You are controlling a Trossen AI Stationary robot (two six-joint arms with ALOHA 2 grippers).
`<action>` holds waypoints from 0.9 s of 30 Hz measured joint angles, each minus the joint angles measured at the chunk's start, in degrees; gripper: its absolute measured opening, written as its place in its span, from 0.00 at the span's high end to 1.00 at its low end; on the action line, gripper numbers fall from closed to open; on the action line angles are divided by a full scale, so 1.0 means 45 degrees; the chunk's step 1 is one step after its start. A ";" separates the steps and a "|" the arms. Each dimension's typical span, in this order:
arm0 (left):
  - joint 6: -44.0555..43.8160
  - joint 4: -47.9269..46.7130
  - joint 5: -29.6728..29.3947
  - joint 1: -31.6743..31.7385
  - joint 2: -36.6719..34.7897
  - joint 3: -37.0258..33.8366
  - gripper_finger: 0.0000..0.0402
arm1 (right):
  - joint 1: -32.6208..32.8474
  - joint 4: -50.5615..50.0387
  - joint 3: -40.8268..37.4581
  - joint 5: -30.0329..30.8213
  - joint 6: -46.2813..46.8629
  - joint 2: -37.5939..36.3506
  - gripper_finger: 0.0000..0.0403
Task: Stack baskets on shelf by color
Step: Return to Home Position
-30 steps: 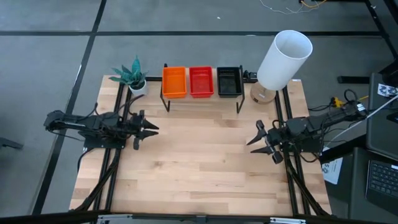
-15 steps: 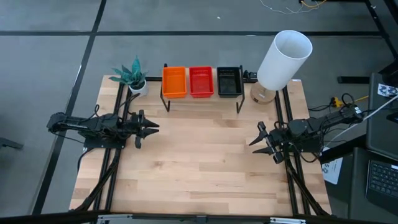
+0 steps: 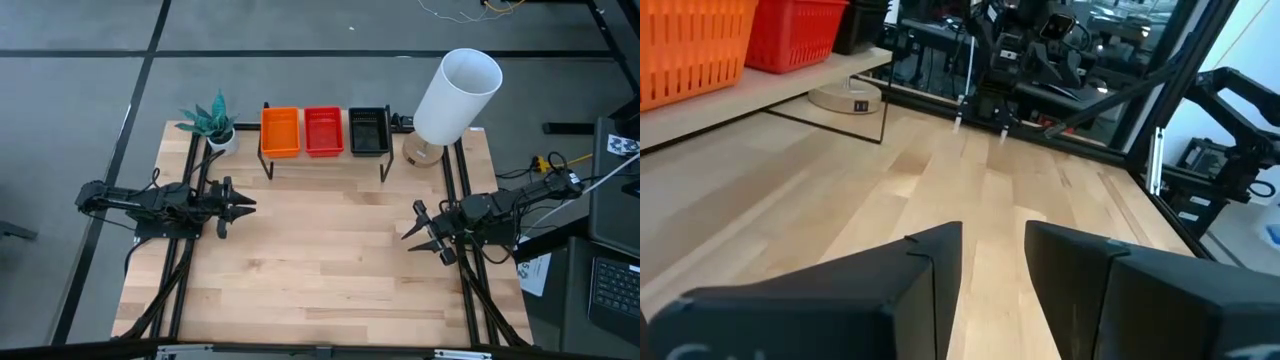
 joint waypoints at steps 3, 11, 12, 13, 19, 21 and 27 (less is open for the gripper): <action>0.0000 0.0000 0.0000 0.0000 0.0003 0.0000 0.74 | -0.0015 -0.0219 0.0000 0.0011 -0.0162 0.0000 0.60; 0.0000 -0.0015 0.0000 0.0000 0.0003 0.0000 0.74 | -0.0141 0.0029 -0.0850 -0.1292 -0.1133 -0.0654 0.60; 0.0000 -0.0019 -0.0001 -0.0005 0.0003 0.0000 0.74 | -0.0141 0.0025 -0.0845 -0.1284 -0.1167 -0.0790 0.60; 0.0004 -0.0018 -0.0005 -0.0004 0.0008 0.0000 0.74 | -0.0145 0.0006 -0.0845 -0.1143 -0.1214 -0.0931 0.60; 0.0002 -0.0019 0.0000 -0.0005 0.0008 0.0000 0.74 | -0.0989 0.1584 -0.0845 -0.0277 -0.1201 -0.2122 0.60; 0.0000 -0.0019 0.0000 -0.0005 0.0008 0.0000 0.74 | -0.1366 0.2087 -0.0840 -0.0266 -0.1197 -0.2603 0.60; 0.0000 -0.0019 0.0000 0.0000 0.0008 0.0000 0.74 | -0.1860 0.2493 -0.0841 -0.0387 -0.1204 -0.3612 0.60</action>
